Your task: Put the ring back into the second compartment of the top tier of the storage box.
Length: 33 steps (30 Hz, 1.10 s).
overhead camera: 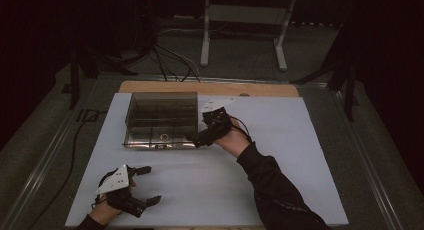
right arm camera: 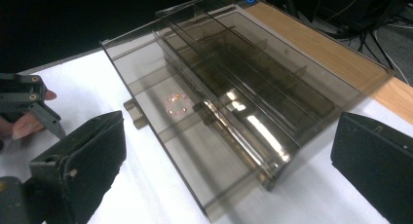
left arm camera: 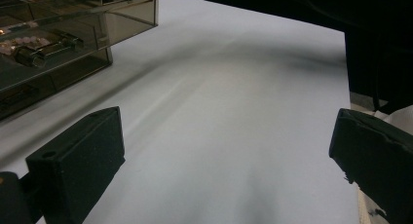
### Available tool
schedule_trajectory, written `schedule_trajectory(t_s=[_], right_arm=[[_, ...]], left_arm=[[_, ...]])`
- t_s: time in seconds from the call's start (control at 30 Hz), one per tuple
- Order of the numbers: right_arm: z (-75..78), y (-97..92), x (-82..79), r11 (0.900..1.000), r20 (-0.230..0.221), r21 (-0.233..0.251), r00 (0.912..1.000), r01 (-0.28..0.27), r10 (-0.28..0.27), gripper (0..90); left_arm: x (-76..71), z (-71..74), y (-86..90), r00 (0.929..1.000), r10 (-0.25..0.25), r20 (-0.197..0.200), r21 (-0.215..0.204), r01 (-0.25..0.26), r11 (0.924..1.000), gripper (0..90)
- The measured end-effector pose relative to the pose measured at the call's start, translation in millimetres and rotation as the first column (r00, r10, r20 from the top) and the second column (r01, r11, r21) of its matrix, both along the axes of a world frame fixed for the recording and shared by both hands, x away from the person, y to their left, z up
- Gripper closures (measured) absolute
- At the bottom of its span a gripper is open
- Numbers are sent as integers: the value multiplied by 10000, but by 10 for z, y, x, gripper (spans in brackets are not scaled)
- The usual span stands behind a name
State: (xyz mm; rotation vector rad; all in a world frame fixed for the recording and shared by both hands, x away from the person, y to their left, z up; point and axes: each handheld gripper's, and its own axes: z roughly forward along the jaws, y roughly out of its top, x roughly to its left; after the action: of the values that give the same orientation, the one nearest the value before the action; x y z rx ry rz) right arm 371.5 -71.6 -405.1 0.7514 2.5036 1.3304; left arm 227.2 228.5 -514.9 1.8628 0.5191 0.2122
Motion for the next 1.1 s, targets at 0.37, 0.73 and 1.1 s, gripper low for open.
schedule_trajectory(t_s=[0.37, 0.73, 1.1], right_arm=[[-96, -365, -85, 9989, 21, 148, 9990, 442, -442, 0], [-318, -741, -187, 9962, -36, 24, 9962, 876, -876, 0], [-601, -1011, -321, 9943, -316, -102, 9938, 1062, -1065, 0]], left_arm=[[0, 4, 3, 10000, 1, 16, 1, -1, 10000, 8], [-1, 3, 0, 10000, 7, 19, 45, -7, 10000, 8], [-2, 3, -1, 10000, -9, 13, 25, 9, 10000, 8]])
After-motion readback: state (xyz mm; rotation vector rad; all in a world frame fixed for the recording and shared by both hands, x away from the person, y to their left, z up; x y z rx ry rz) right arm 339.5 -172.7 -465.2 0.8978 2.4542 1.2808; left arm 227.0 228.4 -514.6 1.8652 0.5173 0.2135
